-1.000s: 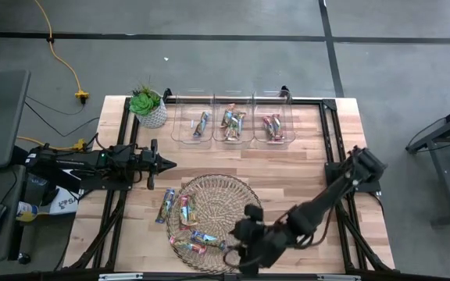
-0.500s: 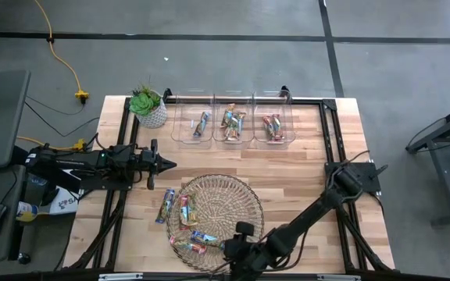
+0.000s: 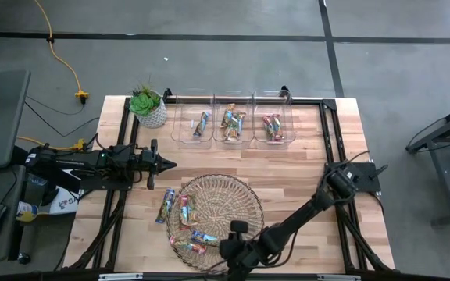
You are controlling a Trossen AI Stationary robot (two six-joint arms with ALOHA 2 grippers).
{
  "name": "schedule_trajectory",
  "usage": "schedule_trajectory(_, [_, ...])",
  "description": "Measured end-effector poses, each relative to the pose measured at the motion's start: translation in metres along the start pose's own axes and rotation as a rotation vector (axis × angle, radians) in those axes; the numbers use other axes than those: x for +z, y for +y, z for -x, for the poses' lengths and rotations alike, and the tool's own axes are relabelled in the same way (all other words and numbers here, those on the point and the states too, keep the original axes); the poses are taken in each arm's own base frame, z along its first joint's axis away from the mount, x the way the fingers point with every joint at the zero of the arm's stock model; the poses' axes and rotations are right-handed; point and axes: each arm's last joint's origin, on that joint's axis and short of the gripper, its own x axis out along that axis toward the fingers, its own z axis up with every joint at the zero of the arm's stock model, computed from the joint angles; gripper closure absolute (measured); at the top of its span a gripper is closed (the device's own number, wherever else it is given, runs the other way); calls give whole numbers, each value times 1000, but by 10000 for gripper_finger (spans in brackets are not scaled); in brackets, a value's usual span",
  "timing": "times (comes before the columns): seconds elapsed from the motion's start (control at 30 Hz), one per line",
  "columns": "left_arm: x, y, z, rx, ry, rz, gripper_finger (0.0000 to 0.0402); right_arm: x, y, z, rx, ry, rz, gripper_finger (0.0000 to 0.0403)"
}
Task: Pick and place Granola Bars by type
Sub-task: Put the blue granola bar into the left transparent bin
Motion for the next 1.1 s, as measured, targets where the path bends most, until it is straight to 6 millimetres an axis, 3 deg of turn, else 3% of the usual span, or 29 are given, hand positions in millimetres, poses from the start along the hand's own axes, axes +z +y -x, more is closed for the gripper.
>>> schedule_trajectory(0.73, [0,0,0,0,0,0,400,23,-31,-22,106,51,-32,223])
schedule_trajectory(1.1, [0,0,0,0,0,0,400,23,-33,-23,88,38,7,137])
